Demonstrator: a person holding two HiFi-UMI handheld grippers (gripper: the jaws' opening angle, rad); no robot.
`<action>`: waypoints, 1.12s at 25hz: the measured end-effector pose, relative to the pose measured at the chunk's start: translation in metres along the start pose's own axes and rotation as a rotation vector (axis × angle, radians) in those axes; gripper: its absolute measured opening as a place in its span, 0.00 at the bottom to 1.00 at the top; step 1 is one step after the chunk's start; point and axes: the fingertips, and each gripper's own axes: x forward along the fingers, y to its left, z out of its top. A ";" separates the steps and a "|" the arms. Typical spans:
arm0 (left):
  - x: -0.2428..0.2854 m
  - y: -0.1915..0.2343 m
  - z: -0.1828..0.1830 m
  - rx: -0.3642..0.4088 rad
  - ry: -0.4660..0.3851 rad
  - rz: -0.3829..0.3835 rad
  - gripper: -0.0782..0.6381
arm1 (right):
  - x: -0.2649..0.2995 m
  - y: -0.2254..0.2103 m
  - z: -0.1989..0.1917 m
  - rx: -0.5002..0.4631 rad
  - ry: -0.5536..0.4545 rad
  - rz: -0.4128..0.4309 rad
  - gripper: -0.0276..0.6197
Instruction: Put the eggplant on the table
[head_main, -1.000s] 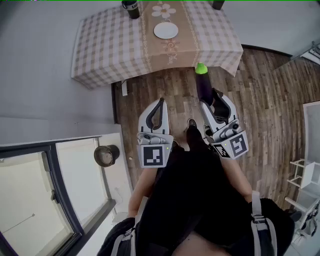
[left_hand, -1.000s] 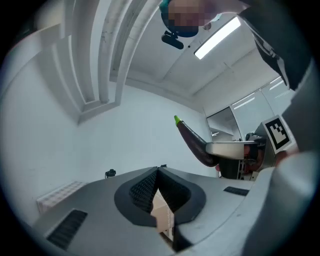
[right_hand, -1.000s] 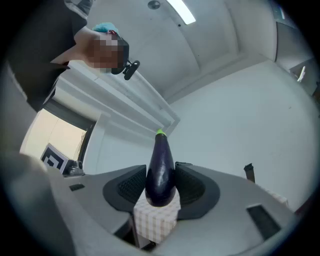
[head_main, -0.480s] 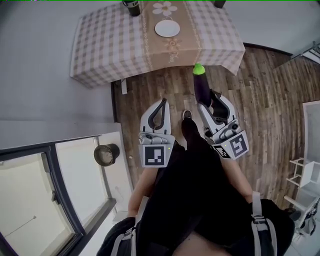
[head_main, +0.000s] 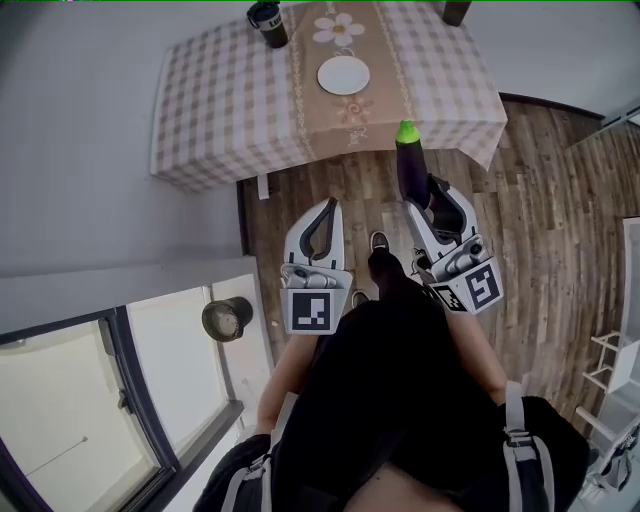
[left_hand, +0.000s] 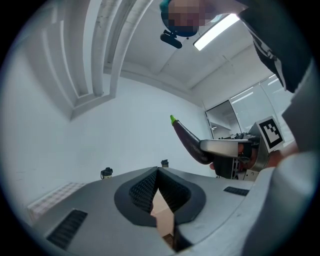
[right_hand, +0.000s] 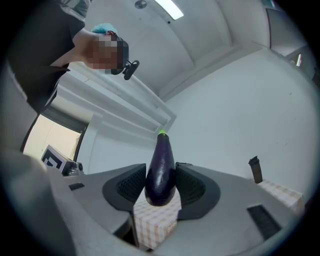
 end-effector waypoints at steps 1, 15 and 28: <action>0.010 0.003 0.001 -0.004 -0.001 0.003 0.10 | 0.006 -0.009 0.000 0.004 -0.004 0.001 0.34; 0.123 0.026 0.001 0.013 0.029 0.068 0.10 | 0.079 -0.126 -0.012 0.065 0.005 0.044 0.34; 0.179 0.068 -0.027 -0.035 0.042 0.122 0.10 | 0.134 -0.175 -0.035 0.041 0.059 0.065 0.34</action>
